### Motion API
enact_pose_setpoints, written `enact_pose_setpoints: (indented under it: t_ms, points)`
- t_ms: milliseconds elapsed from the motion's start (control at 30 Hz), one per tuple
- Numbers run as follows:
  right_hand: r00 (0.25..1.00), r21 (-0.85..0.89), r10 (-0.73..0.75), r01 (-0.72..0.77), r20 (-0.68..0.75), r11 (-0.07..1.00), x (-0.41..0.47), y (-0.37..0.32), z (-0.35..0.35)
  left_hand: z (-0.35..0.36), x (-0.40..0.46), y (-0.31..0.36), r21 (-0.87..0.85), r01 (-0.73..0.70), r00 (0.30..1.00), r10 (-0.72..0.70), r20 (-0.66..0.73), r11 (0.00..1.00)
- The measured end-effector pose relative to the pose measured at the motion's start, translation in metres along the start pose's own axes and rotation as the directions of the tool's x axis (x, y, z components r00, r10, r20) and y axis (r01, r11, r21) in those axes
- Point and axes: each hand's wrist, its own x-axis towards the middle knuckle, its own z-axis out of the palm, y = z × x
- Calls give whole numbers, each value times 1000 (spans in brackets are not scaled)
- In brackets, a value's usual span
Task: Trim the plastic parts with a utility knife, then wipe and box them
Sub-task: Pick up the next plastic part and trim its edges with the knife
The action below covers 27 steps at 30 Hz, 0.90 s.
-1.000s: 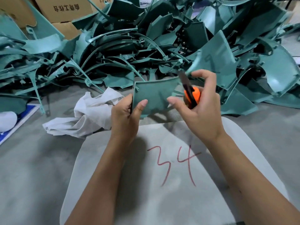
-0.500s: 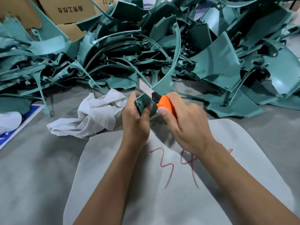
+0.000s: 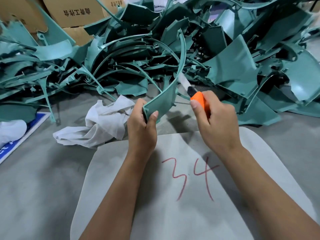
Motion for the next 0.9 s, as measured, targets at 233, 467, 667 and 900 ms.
enact_pose_setpoints:
  t_ms: [233,467,667,900]
  points:
    - [941,5,-268,273,206,962,-10,-24,10,0,1,3,-27,-24,999,25,37,999]
    - [953,8,-221,225,208,974,-9,-13,4,2,0,-1,-146,-51,990,70,125,988]
    - [951,47,-215,210,223,977,-7,-7,4,4,0,-4,-177,-24,988,51,147,984]
    - [960,87,-204,191,194,978,-6,1,2,5,-1,-5,-230,-34,977,82,199,973]
